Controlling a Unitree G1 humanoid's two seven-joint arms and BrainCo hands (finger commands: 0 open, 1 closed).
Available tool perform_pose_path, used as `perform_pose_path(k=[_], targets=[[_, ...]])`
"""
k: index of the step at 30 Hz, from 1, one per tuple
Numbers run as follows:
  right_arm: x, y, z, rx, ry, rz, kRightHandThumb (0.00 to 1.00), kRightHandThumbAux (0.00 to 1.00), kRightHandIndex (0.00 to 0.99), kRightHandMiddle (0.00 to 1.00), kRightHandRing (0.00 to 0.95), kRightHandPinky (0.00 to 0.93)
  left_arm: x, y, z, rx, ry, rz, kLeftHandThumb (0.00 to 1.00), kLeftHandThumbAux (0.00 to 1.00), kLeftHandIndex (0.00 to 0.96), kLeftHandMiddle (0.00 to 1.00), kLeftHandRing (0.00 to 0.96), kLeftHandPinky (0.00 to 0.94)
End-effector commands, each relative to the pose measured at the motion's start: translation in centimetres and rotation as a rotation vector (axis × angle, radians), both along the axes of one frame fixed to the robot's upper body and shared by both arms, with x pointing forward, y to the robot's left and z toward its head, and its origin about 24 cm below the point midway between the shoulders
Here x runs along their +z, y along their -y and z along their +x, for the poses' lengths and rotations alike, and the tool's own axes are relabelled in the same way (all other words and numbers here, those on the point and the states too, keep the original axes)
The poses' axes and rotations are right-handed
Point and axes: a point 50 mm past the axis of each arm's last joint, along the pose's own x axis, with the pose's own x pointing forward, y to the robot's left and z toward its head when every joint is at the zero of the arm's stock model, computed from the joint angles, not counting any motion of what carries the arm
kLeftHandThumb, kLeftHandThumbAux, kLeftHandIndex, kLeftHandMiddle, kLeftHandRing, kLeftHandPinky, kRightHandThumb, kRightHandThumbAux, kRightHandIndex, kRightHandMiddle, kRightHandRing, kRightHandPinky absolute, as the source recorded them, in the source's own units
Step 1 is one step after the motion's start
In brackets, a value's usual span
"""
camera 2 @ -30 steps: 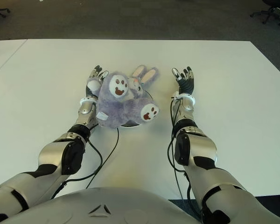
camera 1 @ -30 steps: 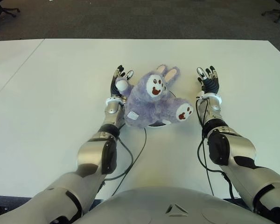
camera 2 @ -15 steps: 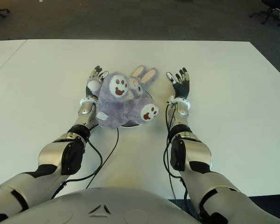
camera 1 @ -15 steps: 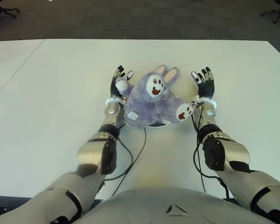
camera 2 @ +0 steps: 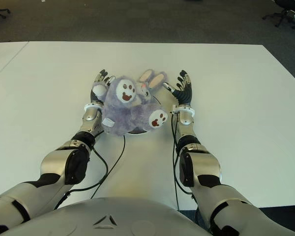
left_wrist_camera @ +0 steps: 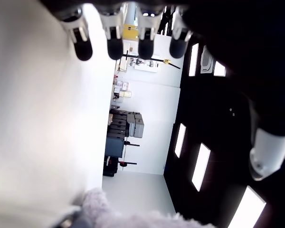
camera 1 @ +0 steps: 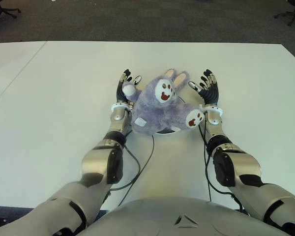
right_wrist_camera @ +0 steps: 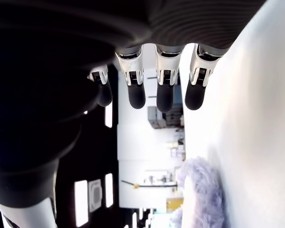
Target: Put the doll into the plate.
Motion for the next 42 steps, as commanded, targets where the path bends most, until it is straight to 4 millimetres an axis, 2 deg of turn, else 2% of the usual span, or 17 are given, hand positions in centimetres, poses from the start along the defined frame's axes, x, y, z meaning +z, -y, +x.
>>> perform_pose_path(k=[1,5,9,13,17,22,24,32,42], targets=[[-11.74,-0.97,-11.50,-0.021,-0.532,-0.127,0.000,0.785,0.115,0.120,0.112,0.115,-9.63,-1.05,-8.73,0.011,-0.474,-0.031,0.000,0.610,0.000,0.004,0.000,0.000],[-11.61,-1.05,-11.26,0.017,-0.535,-0.272,0.000,0.790,0.132,0.138,0.124,0.131,-9.66,-1.07,-8.76,0.008,-0.477,-0.024,0.000,0.629,0.000,0.010,0.000,0.000],[-12.06,-0.70,-11.91,0.051,-0.568,-0.429,0.000,0.810,0.140,0.160,0.139,0.127,-9.73,-1.18,-8.83,0.010,-0.483,-0.030,0.000,0.647,0.000,0.019,0.003,0.005],[-12.24,-0.53,-12.05,0.060,-0.591,-0.477,0.000,0.800,0.135,0.165,0.137,0.114,-9.78,-1.28,-8.90,0.015,-0.483,-0.038,0.000,0.657,0.000,0.019,0.004,0.010],[-12.36,-0.42,-11.97,0.047,-0.620,-0.433,0.000,0.775,0.132,0.174,0.141,0.135,-9.80,-1.28,-8.90,0.020,-0.486,-0.046,0.000,0.674,0.000,0.017,0.005,0.019],[-12.09,-0.36,-11.40,-0.003,-0.614,-0.270,0.000,0.780,0.138,0.174,0.144,0.141,-9.79,-1.33,-8.92,0.027,-0.483,-0.060,0.000,0.682,0.000,0.016,0.006,0.021],[-12.07,-0.30,-11.29,-0.031,-0.614,-0.178,0.000,0.789,0.121,0.144,0.125,0.123,-9.75,-1.34,-8.92,0.028,-0.473,-0.060,0.000,0.680,0.000,0.008,0.001,0.012],[-12.03,-0.34,-11.18,-0.060,-0.599,-0.042,0.000,0.785,0.108,0.111,0.099,0.116,-9.61,-1.27,-8.85,0.019,-0.456,-0.045,0.000,0.668,0.000,0.000,0.000,0.000],[-12.02,-0.48,-11.15,-0.072,-0.594,-0.012,0.000,0.786,0.107,0.103,0.093,0.116,-9.65,-1.45,-8.83,0.020,-0.465,-0.042,0.000,0.691,0.000,0.001,0.000,0.016]])
